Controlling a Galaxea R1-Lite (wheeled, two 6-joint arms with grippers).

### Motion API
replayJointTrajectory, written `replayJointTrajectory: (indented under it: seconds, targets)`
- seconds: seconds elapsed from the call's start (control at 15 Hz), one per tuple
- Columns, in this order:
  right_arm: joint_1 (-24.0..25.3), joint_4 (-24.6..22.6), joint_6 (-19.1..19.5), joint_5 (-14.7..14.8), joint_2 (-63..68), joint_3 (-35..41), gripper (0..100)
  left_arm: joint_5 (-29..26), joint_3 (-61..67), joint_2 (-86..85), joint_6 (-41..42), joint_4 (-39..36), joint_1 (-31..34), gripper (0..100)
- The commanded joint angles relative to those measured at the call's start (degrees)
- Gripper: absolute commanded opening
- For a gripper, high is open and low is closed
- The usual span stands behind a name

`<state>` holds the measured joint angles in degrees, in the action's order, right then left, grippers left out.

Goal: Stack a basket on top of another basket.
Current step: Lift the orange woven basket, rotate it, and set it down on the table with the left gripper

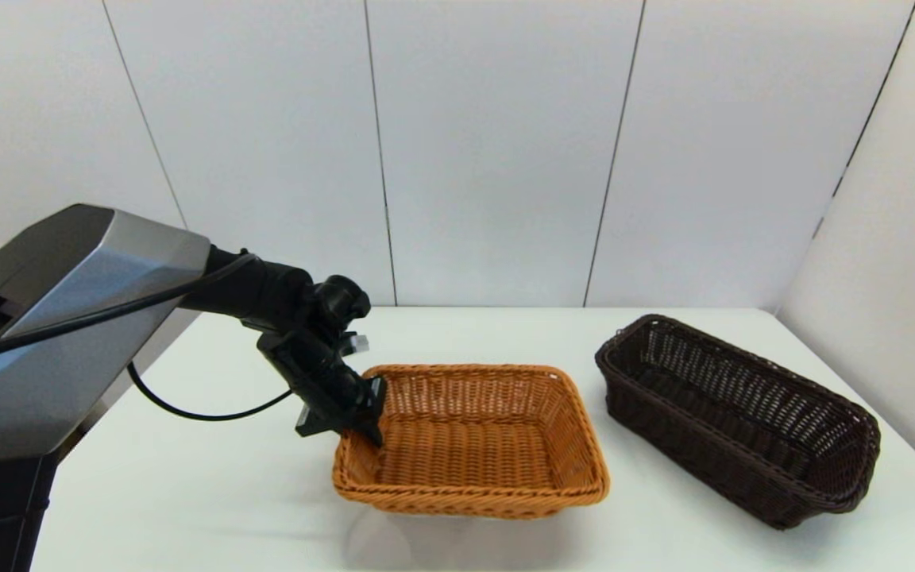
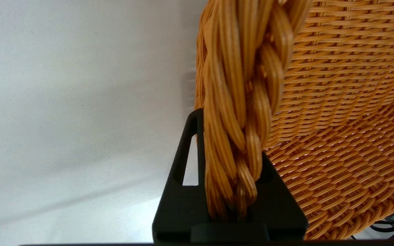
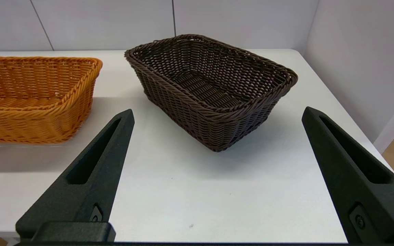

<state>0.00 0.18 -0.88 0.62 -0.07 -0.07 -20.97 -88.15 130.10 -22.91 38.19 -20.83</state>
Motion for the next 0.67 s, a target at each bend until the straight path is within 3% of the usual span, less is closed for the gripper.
replayJointTrajectory:
  seconds: [0.07,0.67]
  targets:
    - [0.0,0.0,0.0,0.0,0.0,0.0,100,-0.1,-0.5,0.1,-0.2,0.3,-0.1,0]
    - [0.0,0.0,0.0,0.0,0.0,0.0,100,-0.3,-2.6,1.9,-0.3,0.3,-0.6,0]
